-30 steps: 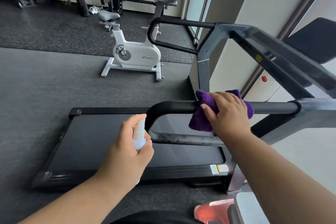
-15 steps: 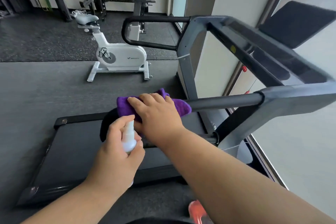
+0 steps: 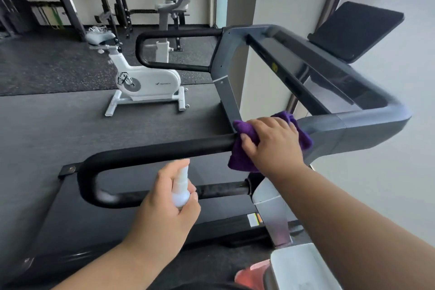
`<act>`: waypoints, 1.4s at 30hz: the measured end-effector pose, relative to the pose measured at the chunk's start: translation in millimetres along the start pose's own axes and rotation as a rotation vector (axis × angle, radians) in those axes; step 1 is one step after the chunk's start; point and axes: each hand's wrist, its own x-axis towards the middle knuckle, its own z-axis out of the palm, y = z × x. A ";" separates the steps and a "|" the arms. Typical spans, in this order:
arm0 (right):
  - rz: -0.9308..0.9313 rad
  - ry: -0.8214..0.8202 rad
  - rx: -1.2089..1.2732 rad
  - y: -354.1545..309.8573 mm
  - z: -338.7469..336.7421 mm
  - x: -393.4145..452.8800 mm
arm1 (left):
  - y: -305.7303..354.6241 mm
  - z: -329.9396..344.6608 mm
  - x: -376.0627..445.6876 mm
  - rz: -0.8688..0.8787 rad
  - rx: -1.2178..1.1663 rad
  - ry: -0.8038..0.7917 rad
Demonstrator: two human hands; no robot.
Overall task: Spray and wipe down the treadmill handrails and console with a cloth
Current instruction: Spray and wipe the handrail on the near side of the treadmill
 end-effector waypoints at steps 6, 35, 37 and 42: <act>-0.136 -0.032 0.005 -51.7 15.8 -5.5 | 16.5 33.4 -0.3 -0.022 0.024 0.053; -0.428 -0.061 -0.085 -126.3 40.1 -3.1 | -18.7 -22.2 -14.6 -0.111 0.099 0.197; -0.442 -0.073 -0.091 -146.4 43.5 -2.9 | -27.8 -38.6 -16.1 -0.101 0.106 0.207; -0.508 -0.178 -0.120 -215.5 51.2 -4.8 | -54.7 -82.1 -28.7 -0.094 0.102 0.226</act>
